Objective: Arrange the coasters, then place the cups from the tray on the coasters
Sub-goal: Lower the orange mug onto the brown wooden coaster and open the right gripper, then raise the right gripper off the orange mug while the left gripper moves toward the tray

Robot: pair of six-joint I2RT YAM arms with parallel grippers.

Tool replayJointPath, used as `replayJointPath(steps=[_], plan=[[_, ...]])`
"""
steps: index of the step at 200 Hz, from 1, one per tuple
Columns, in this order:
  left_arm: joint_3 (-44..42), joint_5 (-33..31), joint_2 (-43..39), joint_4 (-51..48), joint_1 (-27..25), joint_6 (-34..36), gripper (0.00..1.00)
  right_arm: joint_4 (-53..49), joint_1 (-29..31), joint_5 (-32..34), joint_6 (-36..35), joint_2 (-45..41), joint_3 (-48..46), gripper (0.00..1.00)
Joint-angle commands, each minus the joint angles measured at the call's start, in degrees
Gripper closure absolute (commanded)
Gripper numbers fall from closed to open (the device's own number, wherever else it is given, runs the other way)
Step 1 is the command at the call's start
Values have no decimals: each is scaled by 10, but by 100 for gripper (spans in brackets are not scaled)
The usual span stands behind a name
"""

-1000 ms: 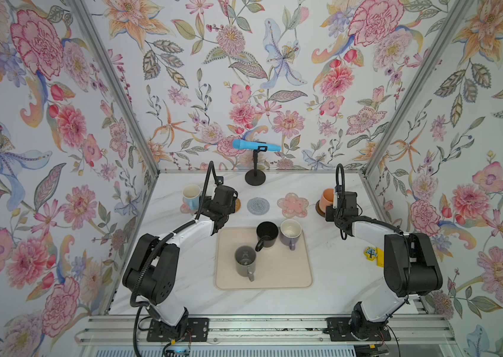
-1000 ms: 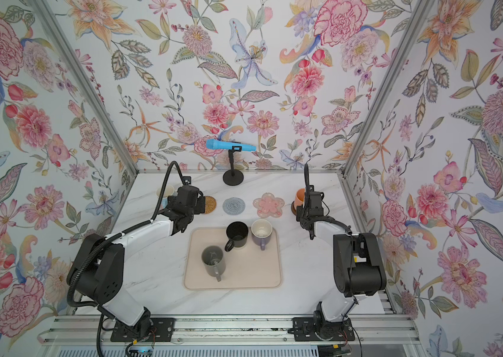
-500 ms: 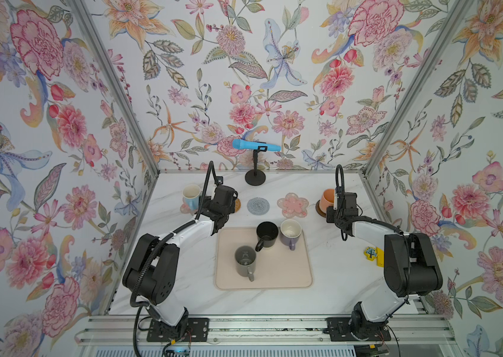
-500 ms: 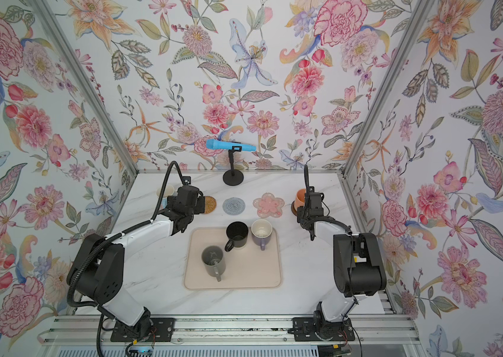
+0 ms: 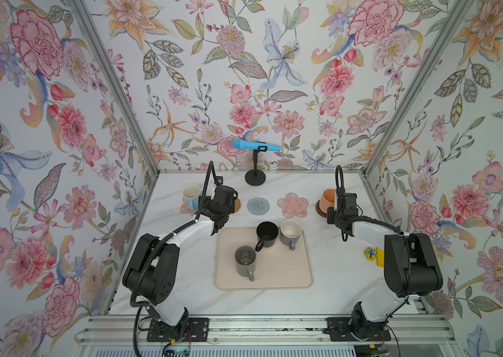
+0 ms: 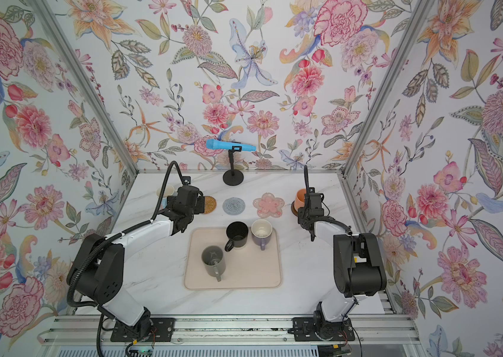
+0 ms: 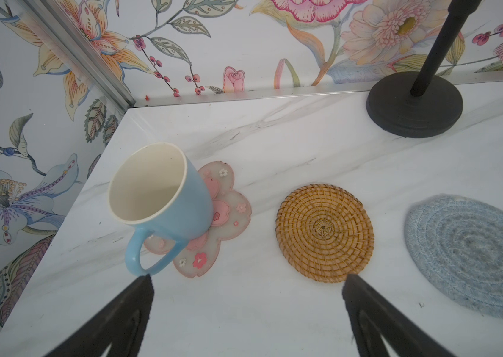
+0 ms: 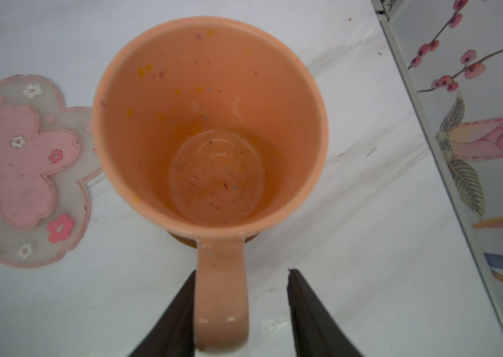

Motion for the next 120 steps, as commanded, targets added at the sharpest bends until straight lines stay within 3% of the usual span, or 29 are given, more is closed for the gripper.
replayJointPath(steps=[1,120], plan=[[-2,-22,-22,-21,-4,-3,1,-10,-1,13,1,-23,-2,51],[-28,-25,-71,-32,-4,-7,1,-66,8,-18,23,-79,5,46]])
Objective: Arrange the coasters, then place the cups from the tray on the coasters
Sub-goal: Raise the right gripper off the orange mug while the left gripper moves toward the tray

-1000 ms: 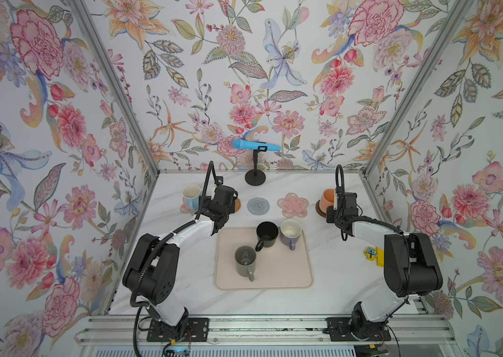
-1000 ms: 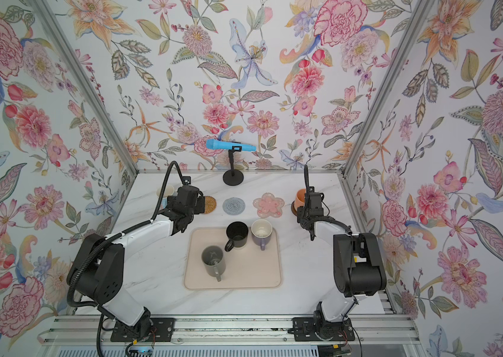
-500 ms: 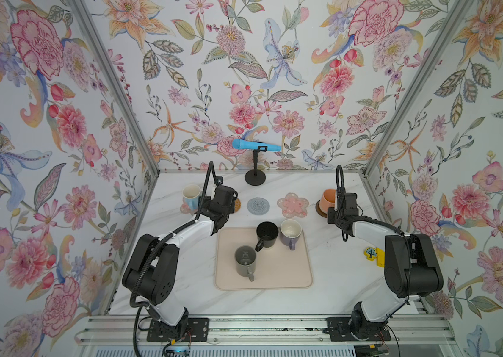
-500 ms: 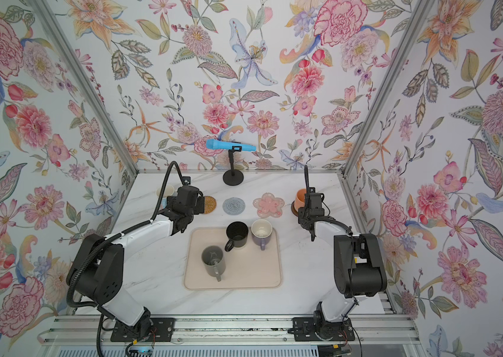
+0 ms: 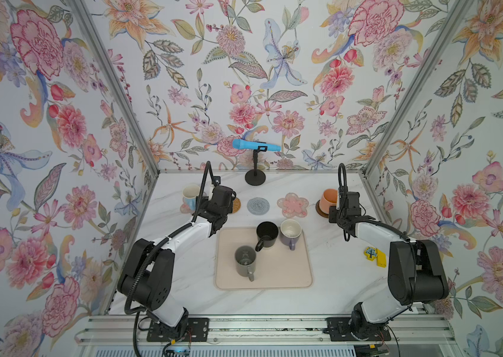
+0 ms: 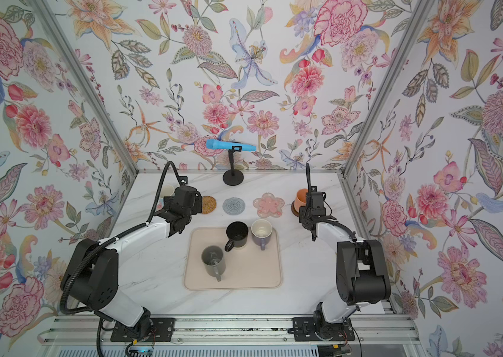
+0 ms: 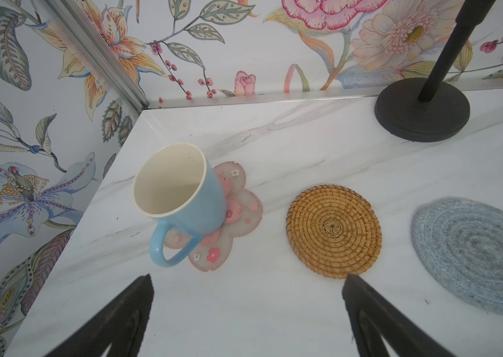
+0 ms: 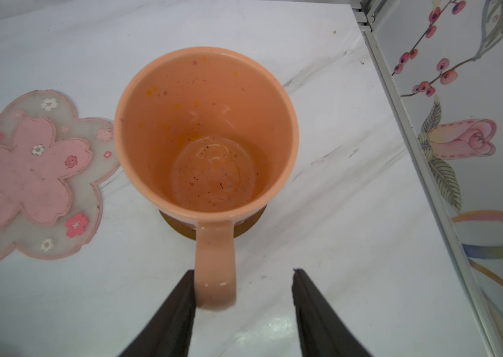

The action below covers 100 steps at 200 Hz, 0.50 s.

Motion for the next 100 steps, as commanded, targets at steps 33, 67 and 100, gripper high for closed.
replayJointPath(steps=[33,67,100], plan=[[-28,-16,-63,-24,-3,-1,1,-84,15,-17,17,-57,27,41],[-35,3,-88,-49,-3,15,1,-121,30,-14,28,-95,35,39],[-48,6,-122,-74,-3,5,1,-147,37,-35,56,-141,25,33]])
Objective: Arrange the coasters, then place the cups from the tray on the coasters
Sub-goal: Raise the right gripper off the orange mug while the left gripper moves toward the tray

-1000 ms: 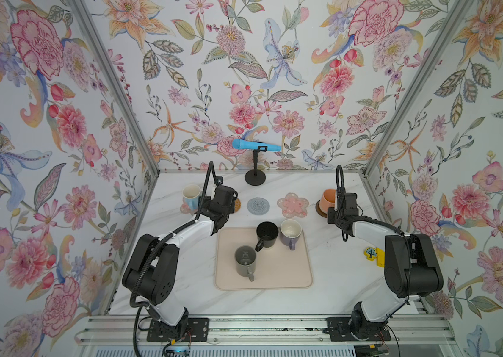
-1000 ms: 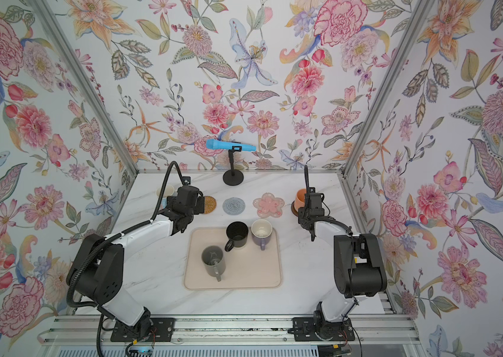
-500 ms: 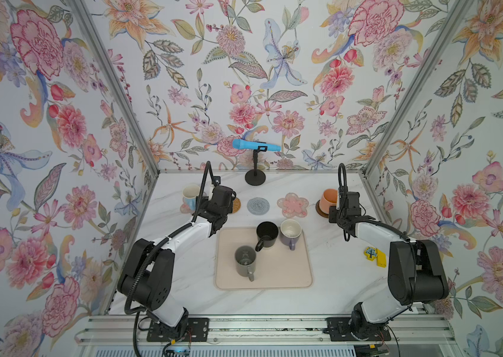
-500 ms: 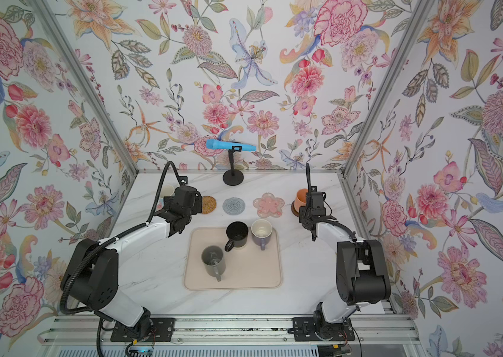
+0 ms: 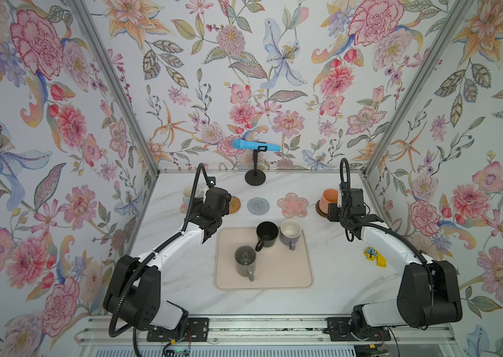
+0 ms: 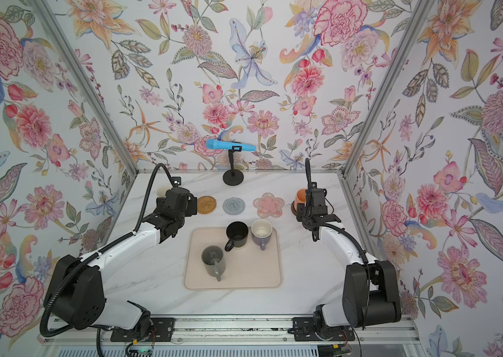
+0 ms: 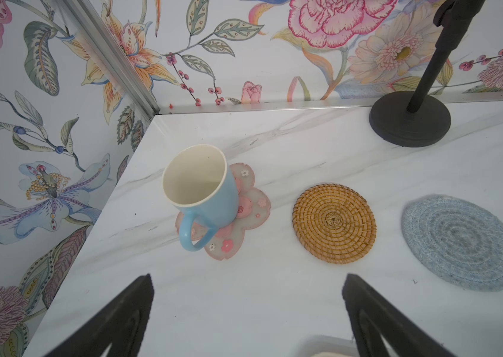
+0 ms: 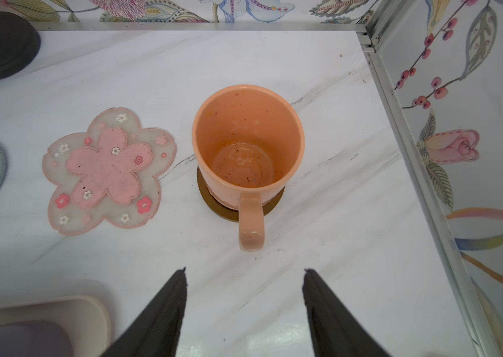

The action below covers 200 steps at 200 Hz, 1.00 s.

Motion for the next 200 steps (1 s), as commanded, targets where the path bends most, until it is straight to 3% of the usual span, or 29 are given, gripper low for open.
replayJointPath(steps=[1,70,130,200], plan=[[-17,1,-36,-36,-4,2,1,-40,6,-17,25,-36,4,33],[-24,-64,-87,-139,-4,-18,1,-72,20,-50,88,-130,-53,30],[-66,-63,-142,-117,-4,-24,1,-81,50,-61,157,-172,-89,27],[-53,10,-150,-142,-4,-16,1,-97,68,-51,178,-187,-77,28]])
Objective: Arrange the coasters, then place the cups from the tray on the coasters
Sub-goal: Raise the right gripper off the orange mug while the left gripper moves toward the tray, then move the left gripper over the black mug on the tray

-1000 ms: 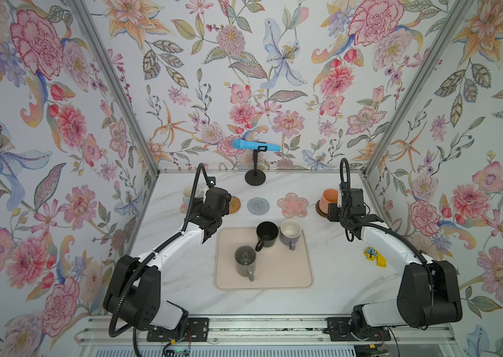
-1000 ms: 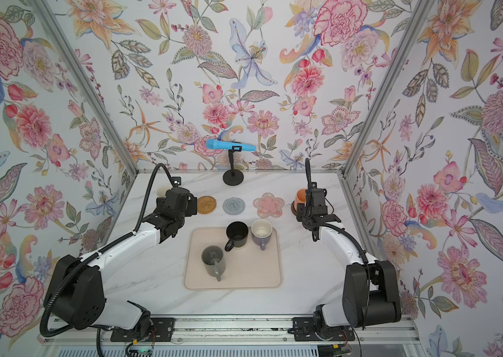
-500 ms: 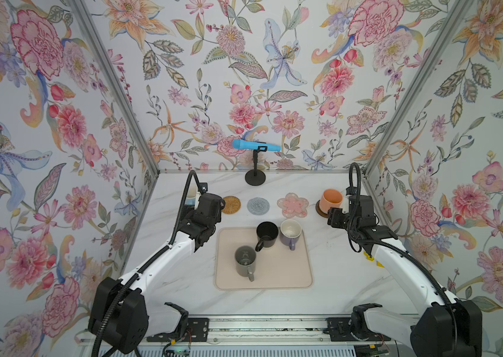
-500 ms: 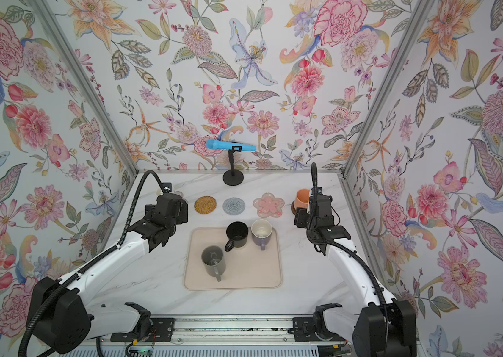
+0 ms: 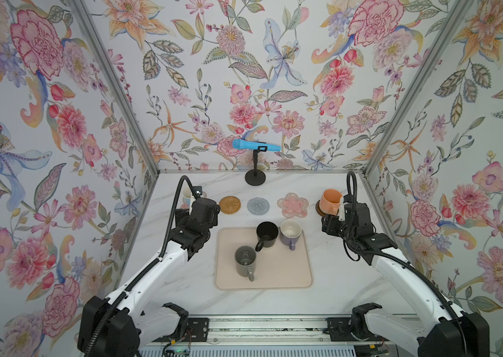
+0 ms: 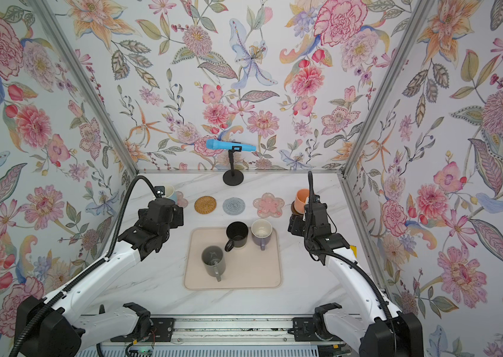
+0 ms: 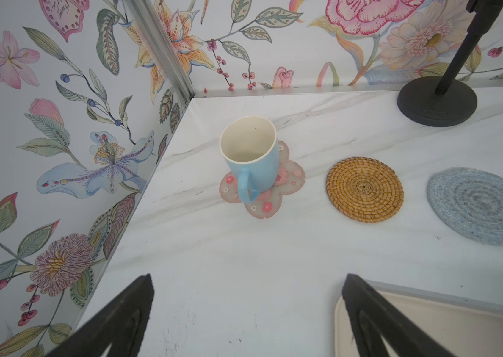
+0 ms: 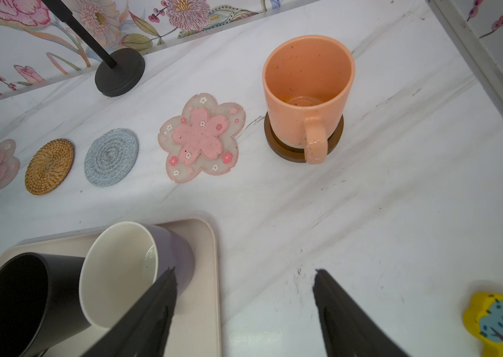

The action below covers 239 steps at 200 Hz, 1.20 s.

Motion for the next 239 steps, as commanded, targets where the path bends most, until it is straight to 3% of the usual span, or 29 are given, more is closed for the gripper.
replayJointPath(steps=[1,36,98,137,172,239], plan=[[6,27,4,-26,-4,1,1,-23,4,4,16,-7,9,28],[20,45,19,-40,-4,-2,1,-33,11,-3,21,-2,19,28],[47,131,29,-34,-12,14,2,-46,36,-16,30,15,39,28],[60,220,49,-47,-21,41,7,-46,44,-10,36,25,37,28],[86,211,82,-60,-63,64,8,-46,49,-10,37,35,41,28],[136,259,146,-79,-114,81,12,-46,51,-5,33,33,31,28]])
